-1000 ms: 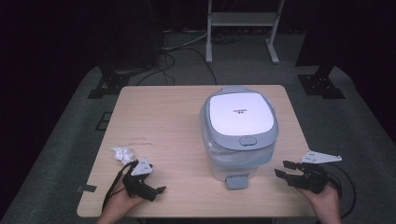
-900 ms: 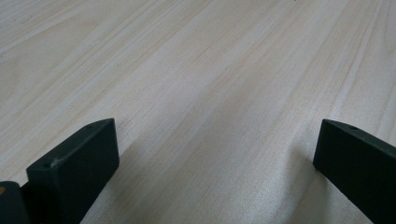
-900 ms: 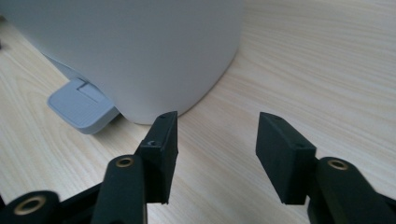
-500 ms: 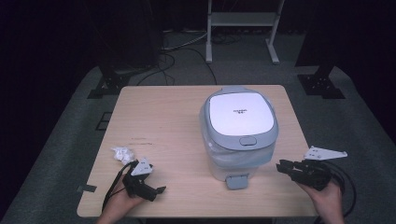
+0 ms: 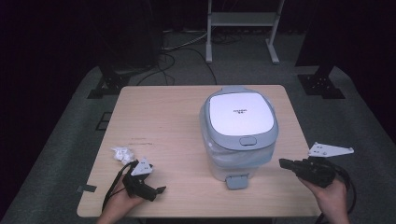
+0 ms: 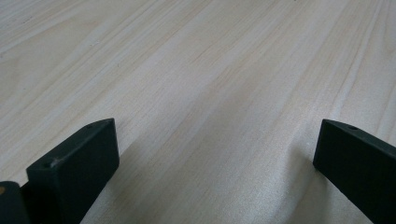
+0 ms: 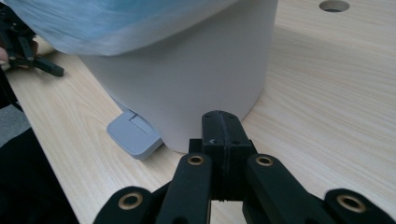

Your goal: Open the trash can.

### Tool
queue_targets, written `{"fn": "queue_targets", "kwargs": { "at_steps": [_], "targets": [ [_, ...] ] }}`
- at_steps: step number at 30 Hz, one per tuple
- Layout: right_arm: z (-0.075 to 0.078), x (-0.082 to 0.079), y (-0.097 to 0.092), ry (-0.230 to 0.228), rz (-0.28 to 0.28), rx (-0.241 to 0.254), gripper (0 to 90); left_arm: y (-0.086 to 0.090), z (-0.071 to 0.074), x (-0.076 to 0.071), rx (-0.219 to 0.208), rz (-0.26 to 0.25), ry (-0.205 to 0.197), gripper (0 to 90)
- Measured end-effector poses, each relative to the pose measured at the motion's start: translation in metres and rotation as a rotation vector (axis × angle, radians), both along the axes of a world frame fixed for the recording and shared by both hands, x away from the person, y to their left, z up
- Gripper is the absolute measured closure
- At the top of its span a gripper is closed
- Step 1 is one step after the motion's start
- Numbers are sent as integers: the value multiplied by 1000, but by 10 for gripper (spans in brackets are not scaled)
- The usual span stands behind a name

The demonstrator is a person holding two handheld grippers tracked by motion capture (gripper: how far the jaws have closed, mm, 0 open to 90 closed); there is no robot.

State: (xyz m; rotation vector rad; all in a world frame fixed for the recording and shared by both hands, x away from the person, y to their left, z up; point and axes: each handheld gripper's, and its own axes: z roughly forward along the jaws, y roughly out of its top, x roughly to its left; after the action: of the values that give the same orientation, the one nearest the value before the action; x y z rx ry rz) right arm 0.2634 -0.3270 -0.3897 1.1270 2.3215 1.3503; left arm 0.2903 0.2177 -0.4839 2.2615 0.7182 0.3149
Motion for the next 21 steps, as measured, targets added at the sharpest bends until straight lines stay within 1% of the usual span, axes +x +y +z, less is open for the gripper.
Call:
{"fn": "queue_targets", "kwargs": {
  "at_steps": [1, 2, 4, 5, 7, 8, 11, 12, 13, 18, 21],
  "targets": [
    [4, 0, 0, 0, 8, 2, 900, 0, 0, 0, 0, 0, 0, 0],
    [4, 0, 0, 0, 8, 2, 900, 0, 0, 0, 0, 0, 0, 0],
    [10, -2, 0, -6, 36, 7, 900, 0, 0, 0, 0, 0, 0, 0],
    [10, -2, 0, -6, 36, 7, 900, 0, 0, 0, 0, 0, 0, 0],
    [17, -2, 1, -12, 51, 12, 900, 0, 0, 0, 0, 0, 0, 0],
    [17, -2, 1, -12, 51, 12, 900, 0, 0, 0, 0, 0, 0, 0],
    [23, -3, 3, -19, 65, 20, 900, 0, 0, 0, 0, 0, 0, 0],
    [27, -3, 4, -26, 82, 22, 900, 0, 0, 0, 0, 0, 0, 0],
    [27, -3, 4, -26, 82, 22, 900, 0, 0, 0, 0, 0, 0, 0],
    [39, -3, 5, -34, 104, 48, 900, 0, 0, 0, 0, 0, 0, 0],
    [46, -3, 5, -49, 115, 58, 900, 0, 0, 0, 0, 0, 0, 0]
  ]
}}
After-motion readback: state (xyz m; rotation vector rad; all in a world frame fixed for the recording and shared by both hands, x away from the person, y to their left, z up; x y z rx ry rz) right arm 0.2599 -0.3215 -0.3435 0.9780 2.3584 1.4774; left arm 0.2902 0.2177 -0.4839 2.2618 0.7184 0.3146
